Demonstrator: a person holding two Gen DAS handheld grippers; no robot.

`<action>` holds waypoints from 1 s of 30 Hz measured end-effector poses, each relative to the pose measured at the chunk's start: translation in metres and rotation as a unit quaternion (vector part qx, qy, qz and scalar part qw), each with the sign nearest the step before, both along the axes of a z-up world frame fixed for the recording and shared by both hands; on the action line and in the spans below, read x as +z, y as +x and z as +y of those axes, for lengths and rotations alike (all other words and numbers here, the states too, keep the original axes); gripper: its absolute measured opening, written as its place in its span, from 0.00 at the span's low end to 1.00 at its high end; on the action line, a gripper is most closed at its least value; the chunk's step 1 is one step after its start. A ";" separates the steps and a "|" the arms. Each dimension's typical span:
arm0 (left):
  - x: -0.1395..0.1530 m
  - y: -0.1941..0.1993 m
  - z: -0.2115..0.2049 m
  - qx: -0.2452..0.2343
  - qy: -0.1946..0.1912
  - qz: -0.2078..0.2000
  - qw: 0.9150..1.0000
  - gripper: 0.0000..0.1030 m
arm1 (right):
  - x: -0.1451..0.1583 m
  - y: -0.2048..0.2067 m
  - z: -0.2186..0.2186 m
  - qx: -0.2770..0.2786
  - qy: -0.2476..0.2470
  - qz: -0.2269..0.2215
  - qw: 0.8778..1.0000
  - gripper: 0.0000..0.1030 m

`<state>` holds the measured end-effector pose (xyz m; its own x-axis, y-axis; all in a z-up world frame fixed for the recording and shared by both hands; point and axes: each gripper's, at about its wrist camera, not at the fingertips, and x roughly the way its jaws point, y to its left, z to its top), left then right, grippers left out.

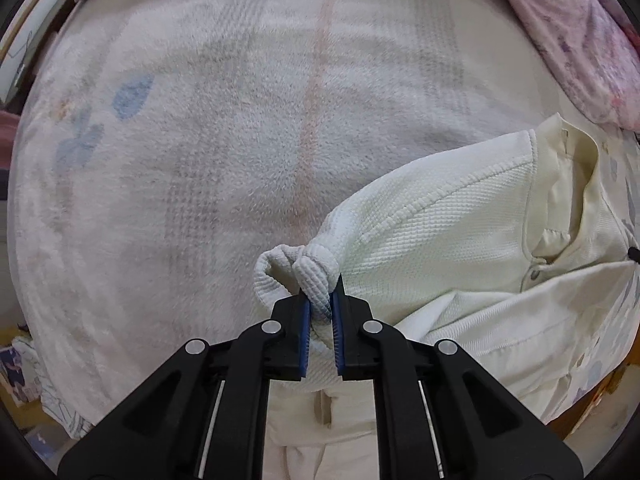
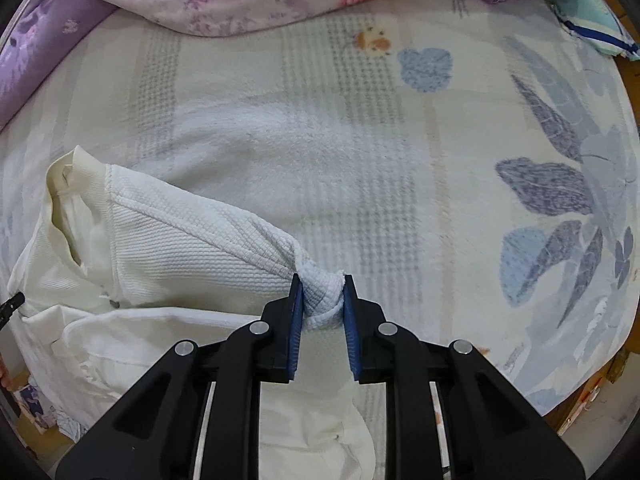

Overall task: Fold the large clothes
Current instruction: 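Lift the hem with both grippers and fold it toward the collar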

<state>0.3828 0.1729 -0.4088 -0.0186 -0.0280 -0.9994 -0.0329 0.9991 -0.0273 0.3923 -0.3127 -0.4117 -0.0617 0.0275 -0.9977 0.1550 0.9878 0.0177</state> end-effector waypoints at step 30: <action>0.085 -0.124 0.001 -0.043 0.016 -0.136 0.990 0.08 | 0.099 -0.179 0.007 -0.096 -0.021 -0.087 0.991 0.17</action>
<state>0.2587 0.1737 -0.3243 0.2513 -0.0054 -0.9679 0.0570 0.9983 0.0092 0.2129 -0.3059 -0.3124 0.1145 -0.0205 -0.9932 0.3378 0.9410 0.0195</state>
